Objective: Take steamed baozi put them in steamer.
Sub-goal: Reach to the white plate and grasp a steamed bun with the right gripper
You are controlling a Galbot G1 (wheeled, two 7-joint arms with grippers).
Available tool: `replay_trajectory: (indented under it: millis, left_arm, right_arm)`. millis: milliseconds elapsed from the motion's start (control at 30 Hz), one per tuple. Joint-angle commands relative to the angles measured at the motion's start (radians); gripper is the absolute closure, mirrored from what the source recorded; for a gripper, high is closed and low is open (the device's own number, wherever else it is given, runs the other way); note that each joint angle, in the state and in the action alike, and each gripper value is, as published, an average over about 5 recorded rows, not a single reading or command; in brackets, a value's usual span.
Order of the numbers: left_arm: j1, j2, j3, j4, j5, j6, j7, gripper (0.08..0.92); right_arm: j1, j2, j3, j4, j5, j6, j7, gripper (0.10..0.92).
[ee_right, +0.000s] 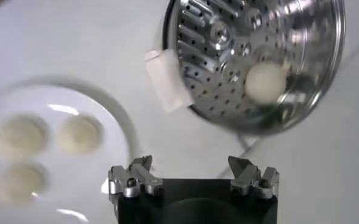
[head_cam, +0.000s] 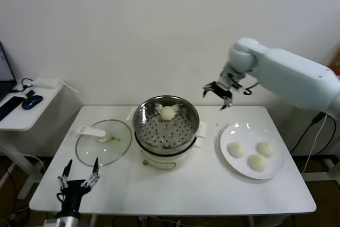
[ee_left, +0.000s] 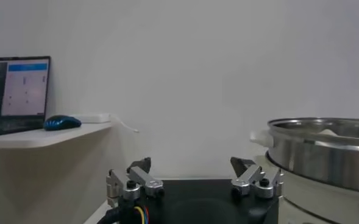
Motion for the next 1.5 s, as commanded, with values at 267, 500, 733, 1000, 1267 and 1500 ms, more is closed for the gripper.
replay_trajectory:
  millis: [267, 500, 733, 1000, 1267, 1500]
  left_arm:
    - [0.014, -0.007, 0.003, -0.025, 0.002, 0.003, 0.000, 0.177]
    - [0.020, -0.004, -0.004, -0.033, 0.000, 0.002, -0.002, 0.177]
    - [0.020, -0.009, -0.006, -0.032, 0.003, 0.003, -0.008, 0.177]
    - [0.021, -0.009, -0.015, -0.031, 0.002, 0.007, -0.012, 0.177]
    - [0.022, -0.006, -0.018, -0.027, -0.003, 0.005, -0.011, 0.177]
    - [0.023, -0.003, -0.018, -0.021, -0.006, 0.002, -0.011, 0.177]
  right_arm:
    - [-0.241, -0.170, 0.050, -0.079, 0.132, -0.265, 0.008, 0.203]
    - [-0.321, -0.097, 0.089, -0.151, 0.026, -0.234, 0.013, 0.203]
    - [-0.391, -0.018, 0.129, -0.220, -0.023, -0.215, 0.039, 0.203]
    - [-0.460, 0.048, 0.166, -0.265, -0.046, -0.200, 0.086, 0.203]
    - [-0.486, 0.071, 0.199, -0.295, -0.090, -0.180, 0.097, 0.203]
    - [-0.497, 0.075, 0.217, -0.311, -0.129, -0.164, 0.098, 0.203]
